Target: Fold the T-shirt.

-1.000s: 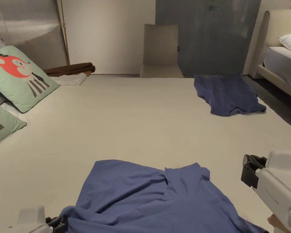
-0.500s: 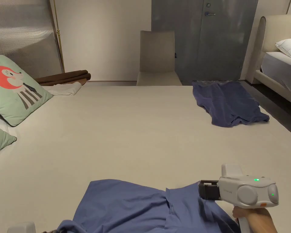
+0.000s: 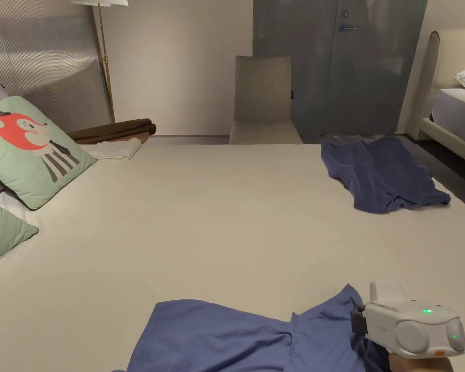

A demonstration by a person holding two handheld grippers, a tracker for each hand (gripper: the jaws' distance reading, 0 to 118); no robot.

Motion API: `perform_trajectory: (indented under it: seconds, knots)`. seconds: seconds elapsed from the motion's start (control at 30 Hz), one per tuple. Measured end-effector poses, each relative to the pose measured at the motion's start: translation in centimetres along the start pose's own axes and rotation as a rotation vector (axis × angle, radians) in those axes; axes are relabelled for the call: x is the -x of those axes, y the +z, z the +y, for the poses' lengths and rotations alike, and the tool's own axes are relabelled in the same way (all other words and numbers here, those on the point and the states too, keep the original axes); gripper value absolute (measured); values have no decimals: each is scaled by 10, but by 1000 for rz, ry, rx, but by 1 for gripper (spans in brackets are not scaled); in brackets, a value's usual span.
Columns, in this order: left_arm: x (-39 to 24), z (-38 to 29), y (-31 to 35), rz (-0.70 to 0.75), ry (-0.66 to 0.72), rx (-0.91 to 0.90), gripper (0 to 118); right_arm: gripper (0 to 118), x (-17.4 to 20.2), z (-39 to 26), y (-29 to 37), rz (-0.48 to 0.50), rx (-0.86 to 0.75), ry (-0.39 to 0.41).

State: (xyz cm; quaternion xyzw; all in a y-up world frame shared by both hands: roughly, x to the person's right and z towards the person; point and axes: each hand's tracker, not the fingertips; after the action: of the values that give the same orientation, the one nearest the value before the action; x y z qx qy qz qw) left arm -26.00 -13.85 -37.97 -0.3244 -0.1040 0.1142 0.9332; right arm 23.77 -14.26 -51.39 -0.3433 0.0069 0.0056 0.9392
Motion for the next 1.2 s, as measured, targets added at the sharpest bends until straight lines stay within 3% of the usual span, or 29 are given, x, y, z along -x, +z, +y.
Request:
perform_trajectory:
  seconds: [0.13, 0.3, 0.63, 0.93, 1.2]
  knots:
    - [-9, 24, 11, -13, -12, -69, 12, 0, -6, 26, 46, 1, -83, 77]
    - [-28, 72, 23, -59, -31, -163, 12, 0, -19, 62, 104, -88, -223, 139]
    - [-82, 232, 30, -55, -164, -329, 12, 0, -63, 177, 204, -177, -577, 61]
    - [-139, 389, 21, 47, -247, -444, 12, 0, -56, 281, 254, -209, -852, 48]
    - [-147, 463, 4, 111, -251, -571, 12, 0, -51, 345, 248, -225, -948, 53]
